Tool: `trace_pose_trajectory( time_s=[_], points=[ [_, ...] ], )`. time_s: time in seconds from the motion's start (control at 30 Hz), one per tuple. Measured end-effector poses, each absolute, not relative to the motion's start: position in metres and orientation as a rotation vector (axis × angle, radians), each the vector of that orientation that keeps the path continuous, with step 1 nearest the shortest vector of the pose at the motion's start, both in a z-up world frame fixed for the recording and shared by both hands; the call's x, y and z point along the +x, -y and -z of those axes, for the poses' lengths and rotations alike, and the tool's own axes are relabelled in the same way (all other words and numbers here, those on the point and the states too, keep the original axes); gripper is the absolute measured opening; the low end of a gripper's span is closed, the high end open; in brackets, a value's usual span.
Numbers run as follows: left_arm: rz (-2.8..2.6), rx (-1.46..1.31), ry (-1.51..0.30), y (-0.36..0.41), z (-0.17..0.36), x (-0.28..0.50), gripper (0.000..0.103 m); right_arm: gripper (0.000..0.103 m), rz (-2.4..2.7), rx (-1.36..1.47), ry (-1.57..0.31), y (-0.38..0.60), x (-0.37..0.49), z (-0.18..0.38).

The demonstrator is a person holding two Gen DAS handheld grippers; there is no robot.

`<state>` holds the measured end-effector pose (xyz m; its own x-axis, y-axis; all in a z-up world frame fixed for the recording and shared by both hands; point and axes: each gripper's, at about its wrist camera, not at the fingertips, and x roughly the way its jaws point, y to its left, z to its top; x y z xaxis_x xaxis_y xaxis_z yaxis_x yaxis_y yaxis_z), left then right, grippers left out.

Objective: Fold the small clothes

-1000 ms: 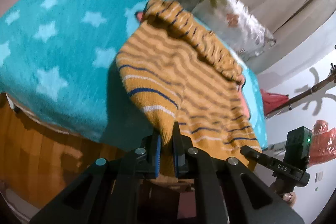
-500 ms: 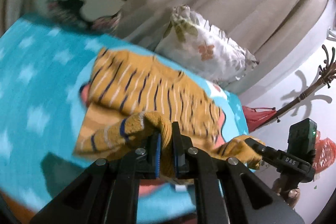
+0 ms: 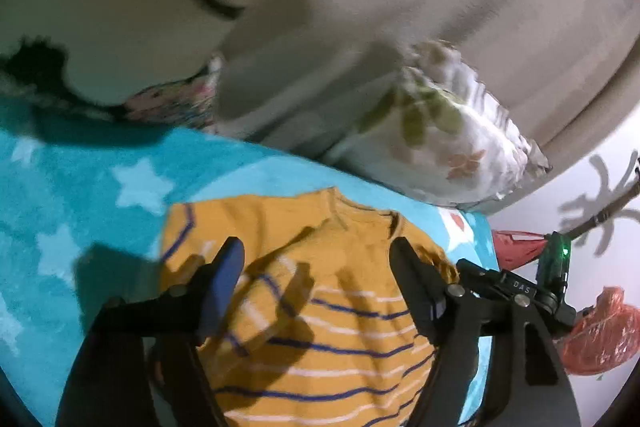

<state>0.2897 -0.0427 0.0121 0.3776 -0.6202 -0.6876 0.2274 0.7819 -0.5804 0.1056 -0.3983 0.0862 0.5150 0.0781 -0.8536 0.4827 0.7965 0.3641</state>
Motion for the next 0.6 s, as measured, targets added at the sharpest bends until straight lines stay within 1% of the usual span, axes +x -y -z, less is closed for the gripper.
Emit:
trace_pose_trajectory(
  time_s=[0.1,0.2,0.4,0.47,0.5,0.6],
  points=[
    [0.554,-0.402,-1.115,0.03,0.002,0.283,0.074,0.054,0.29,0.506,-1.033,0.381,0.106,-0.096],
    [0.534,-0.321,-1.154,0.022,0.015,0.259,0.074,0.054,0.192,0.437,-1.037,0.346,0.113,-0.104],
    [0.518,-0.277,-1.26,0.013,0.052,0.218,0.074,0.052,-0.122,0.356,-1.158,0.245,0.15,-0.079],
    [0.517,-0.235,-1.289,0.012,0.063,0.209,0.057,0.052,-0.175,0.329,-1.235,0.215,0.175,-0.056],
    [0.523,-0.23,-1.316,0.012,0.069,0.205,0.044,0.052,-0.174,0.316,-1.253,0.208,0.181,-0.048],
    [0.521,-0.282,-1.315,0.001,0.073,0.198,0.043,0.05,-0.162,0.256,-1.251,0.18,0.217,-0.034]
  ],
)
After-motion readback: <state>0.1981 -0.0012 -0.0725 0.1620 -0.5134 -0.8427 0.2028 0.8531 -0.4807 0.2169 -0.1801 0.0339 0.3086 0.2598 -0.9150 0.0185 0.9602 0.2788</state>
